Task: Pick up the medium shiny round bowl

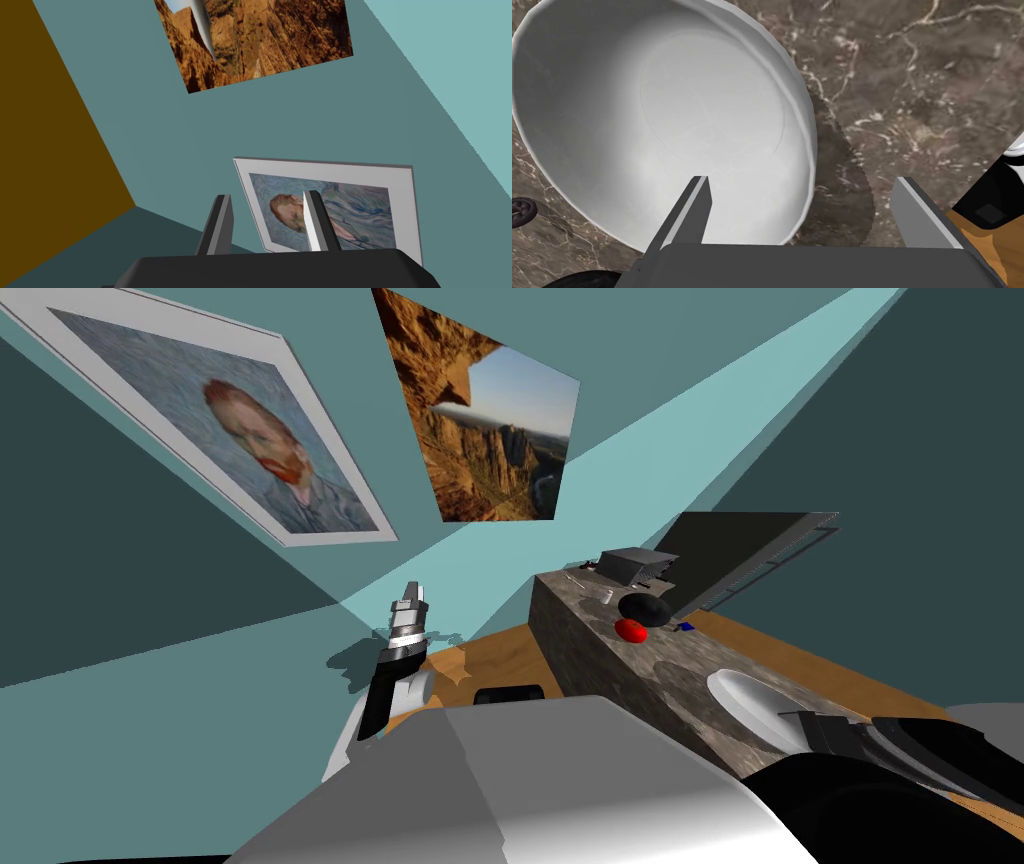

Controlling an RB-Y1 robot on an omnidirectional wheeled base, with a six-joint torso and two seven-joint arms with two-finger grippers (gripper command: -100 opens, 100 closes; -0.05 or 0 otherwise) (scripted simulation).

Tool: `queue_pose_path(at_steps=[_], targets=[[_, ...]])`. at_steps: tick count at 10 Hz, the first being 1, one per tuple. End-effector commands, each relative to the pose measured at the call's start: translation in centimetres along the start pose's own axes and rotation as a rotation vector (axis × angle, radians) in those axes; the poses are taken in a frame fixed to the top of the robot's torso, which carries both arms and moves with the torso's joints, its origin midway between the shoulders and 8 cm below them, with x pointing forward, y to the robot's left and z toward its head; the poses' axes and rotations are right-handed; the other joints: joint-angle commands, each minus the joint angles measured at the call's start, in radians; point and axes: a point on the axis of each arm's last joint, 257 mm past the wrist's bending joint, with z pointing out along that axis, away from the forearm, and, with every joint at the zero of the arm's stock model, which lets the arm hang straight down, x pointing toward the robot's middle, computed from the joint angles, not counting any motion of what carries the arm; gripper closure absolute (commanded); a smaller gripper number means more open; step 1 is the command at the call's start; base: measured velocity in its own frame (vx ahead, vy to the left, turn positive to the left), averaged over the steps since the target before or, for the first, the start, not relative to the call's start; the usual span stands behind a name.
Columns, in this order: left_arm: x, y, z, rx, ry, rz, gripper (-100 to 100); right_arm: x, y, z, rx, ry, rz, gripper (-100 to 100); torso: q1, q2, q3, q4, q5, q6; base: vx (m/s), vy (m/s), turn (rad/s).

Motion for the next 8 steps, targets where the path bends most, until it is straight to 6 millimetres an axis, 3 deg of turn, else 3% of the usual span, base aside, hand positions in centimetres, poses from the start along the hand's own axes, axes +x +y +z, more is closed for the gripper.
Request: queue_pose_path(at_steps=[1,2,4,5,6,8], targets=[[0.0,0.0,0.0,0.000,0.000,0.000,0,0.0,0.0,0.0,0.000,0.000,0.000,0,0.000,0.000,0.000,0.000,0.000,0.000,0.000,0.000,0.000],[0.0,0.0,0.0,0.000,0.000,0.000,0,0.9,0.9,0.9,-0.002,0.005,0.016,-100,0.000,0.001,0.001,0.000,0.000,0.000,0.008,-0.013,0.128],[0.0,0.0,0.0,0.000,0.000,0.000,0,2.2,2.3,2.3,-0.006,0.012,0.040,-100,-0.003,0.001,0.000,0.000,-0.001,0.000,0.014,-0.037,0.128],[0.0,0.0,0.0,0.000,0.000,0.000,0,2.1,1.9,1.9,-0.006,0.009,0.033,-100,-0.003,0.001,0.000,0.000,-0.001,0.000,0.007,-0.021,0.023],[0.0,0.0,0.0,0.000,0.000,0.000,0,2.2,1.9,2.0,-0.005,0.010,0.034,100,-0.002,0.001,0.001,0.000,-0.001,0.000,0.000,0.000,0.000],[0.0,0.0,0.0,0.000,0.000,0.000,0,2.2,2.0,2.0,-0.008,0.010,0.035,100,-0.002,0.001,0.001,0.000,0.000,-0.001,0.000,0.001,-0.005]])
